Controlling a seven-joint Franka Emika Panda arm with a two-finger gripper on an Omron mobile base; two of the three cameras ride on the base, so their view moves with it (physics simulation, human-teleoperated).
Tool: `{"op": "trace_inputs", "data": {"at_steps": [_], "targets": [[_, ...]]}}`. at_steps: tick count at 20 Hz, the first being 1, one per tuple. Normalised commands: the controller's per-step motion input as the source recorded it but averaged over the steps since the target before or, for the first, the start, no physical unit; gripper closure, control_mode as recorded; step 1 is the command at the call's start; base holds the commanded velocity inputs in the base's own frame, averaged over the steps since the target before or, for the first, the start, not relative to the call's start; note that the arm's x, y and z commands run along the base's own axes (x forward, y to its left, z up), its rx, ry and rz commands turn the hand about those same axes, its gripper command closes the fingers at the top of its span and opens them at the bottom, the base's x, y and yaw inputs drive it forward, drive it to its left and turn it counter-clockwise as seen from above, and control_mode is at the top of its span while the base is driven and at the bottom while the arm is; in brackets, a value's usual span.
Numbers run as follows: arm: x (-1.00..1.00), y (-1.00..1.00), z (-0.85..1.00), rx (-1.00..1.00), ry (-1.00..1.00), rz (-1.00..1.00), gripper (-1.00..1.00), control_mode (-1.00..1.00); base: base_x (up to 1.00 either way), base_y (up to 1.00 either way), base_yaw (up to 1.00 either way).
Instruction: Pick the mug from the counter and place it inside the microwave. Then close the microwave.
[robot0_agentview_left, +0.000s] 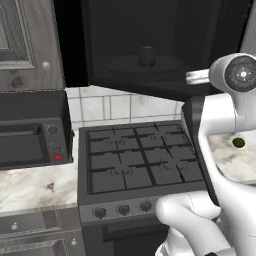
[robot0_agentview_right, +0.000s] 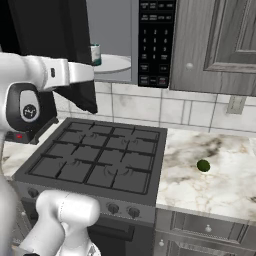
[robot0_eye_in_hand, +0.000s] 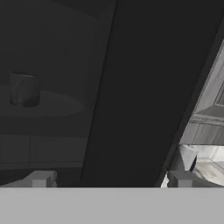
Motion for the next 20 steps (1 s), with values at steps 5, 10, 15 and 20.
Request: {"op": "trace_inputs", "data": {"at_steps": [5, 10, 15, 20], "targets": [[0.34, -0.10, -0.01, 0.00, -0.07, 0.05, -1.00, -1.00, 0.00, 0.00, 0.00], [0.40, -0.11, -0.01, 0.00, -0.13, 0.07, -1.00, -1.00, 0.00, 0.00, 0.00], [0.50, -0.09, -0.04, 0.00, -0.13, 0.05, -1.00, -1.00, 0.00, 0.00, 0.00], [0.37, -0.02, 0.00, 0.00, -0.04, 0.03, -1.00, -1.00, 0.00, 0.00, 0.00]]}}
